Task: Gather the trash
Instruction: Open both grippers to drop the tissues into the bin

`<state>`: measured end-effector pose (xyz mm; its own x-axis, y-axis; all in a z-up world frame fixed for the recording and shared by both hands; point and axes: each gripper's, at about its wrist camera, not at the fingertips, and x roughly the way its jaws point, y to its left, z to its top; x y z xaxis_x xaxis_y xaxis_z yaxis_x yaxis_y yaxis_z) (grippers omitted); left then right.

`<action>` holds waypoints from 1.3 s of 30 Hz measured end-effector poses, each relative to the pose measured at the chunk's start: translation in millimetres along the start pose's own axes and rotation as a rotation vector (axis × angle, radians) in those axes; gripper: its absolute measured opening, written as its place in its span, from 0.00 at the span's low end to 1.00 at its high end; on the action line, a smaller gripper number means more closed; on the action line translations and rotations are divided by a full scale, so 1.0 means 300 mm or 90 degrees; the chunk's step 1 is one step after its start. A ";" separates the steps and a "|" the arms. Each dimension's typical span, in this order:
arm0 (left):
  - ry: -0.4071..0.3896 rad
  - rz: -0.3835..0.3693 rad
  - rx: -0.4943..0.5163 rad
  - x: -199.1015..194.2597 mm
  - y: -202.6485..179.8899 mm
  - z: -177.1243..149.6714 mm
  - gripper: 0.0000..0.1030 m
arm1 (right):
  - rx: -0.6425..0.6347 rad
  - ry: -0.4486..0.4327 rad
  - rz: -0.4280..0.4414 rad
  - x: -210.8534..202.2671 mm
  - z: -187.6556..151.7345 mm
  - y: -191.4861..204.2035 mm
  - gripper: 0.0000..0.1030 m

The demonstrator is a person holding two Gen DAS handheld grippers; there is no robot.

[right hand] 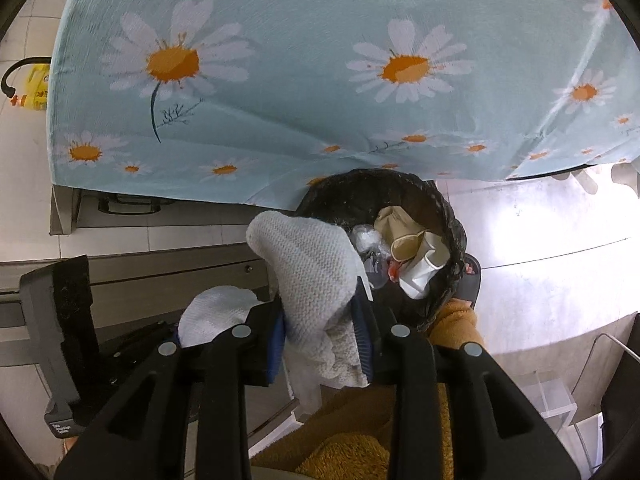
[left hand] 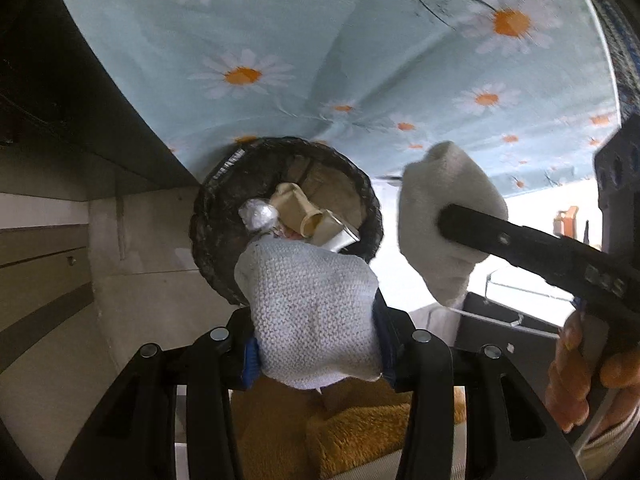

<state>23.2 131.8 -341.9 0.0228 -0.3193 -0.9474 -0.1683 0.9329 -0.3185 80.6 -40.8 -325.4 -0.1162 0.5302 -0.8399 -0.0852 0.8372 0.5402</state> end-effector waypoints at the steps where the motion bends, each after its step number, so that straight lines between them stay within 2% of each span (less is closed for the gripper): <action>1: -0.003 0.009 -0.005 -0.005 0.003 0.005 0.52 | 0.001 -0.003 0.010 -0.006 0.004 0.001 0.40; 2: -0.004 0.015 -0.012 -0.007 0.005 0.010 0.59 | 0.000 -0.003 0.011 -0.006 0.007 0.004 0.42; 4: -0.004 0.007 -0.023 -0.008 0.011 0.019 0.64 | -0.001 -0.007 0.013 -0.014 0.013 0.010 0.47; 21: -0.010 0.023 -0.031 -0.052 0.030 0.035 0.64 | -0.031 -0.049 -0.031 -0.095 0.031 0.036 0.51; 27: -0.042 0.016 -0.020 -0.145 0.028 0.033 0.64 | -0.064 -0.085 -0.064 -0.177 0.002 0.103 0.56; 29: -0.059 0.014 -0.008 -0.190 0.018 0.029 0.64 | -0.071 -0.099 -0.077 -0.215 -0.014 0.133 0.61; 39: -0.154 -0.007 0.059 -0.407 -0.052 0.024 0.64 | -0.091 -0.202 -0.097 -0.397 -0.101 0.252 0.61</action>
<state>30.2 157.5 -221.5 0.2614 -0.2904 -0.9205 -0.0753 0.9446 -0.3194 57.9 -44.7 -182.8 0.2190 0.4350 -0.8734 -0.2179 0.8943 0.3908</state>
